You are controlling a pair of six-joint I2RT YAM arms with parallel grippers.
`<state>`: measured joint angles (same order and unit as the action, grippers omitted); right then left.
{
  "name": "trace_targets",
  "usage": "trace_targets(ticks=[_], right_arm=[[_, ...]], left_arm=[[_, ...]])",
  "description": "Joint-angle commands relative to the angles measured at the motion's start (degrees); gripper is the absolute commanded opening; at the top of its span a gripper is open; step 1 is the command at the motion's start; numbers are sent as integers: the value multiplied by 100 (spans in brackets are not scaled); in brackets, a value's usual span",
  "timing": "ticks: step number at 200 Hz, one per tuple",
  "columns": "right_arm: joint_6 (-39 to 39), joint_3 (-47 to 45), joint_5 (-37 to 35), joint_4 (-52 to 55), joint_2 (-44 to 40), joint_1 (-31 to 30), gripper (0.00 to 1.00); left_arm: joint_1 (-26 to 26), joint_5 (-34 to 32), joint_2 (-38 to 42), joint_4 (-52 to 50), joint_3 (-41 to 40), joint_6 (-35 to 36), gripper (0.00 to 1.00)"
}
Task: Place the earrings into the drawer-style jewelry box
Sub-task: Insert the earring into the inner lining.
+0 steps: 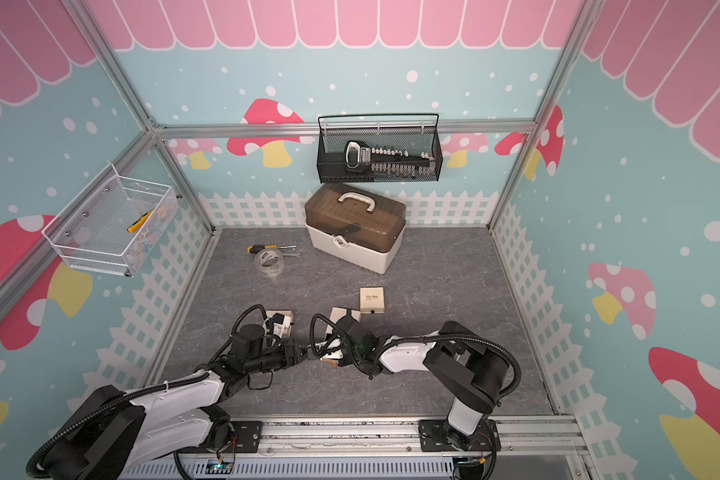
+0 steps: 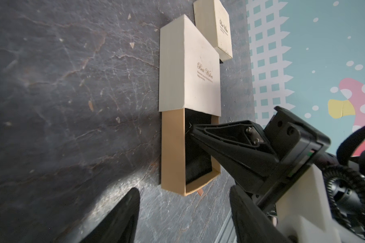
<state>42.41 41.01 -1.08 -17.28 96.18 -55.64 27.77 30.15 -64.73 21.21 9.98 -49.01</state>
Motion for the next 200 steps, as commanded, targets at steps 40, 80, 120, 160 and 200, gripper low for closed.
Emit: trace_targets(ticks=[40,80,120,160,200], right_arm=[[328,67,-14,286,199,-153,0],[290,55,-32,294,161,-158,0],[318,60,-4,313,129,-177,0],[491,-5,-135,373,182,-231,0],[413,-30,-118,353,187,-252,0]], left_arm=[[-26,34,44,99,4,84,68],[-46,34,-19,78,39,132,68],[-47,43,-75,70,74,164,68],[-52,26,-44,17,91,186,68],[-69,35,-61,-18,127,217,68]])
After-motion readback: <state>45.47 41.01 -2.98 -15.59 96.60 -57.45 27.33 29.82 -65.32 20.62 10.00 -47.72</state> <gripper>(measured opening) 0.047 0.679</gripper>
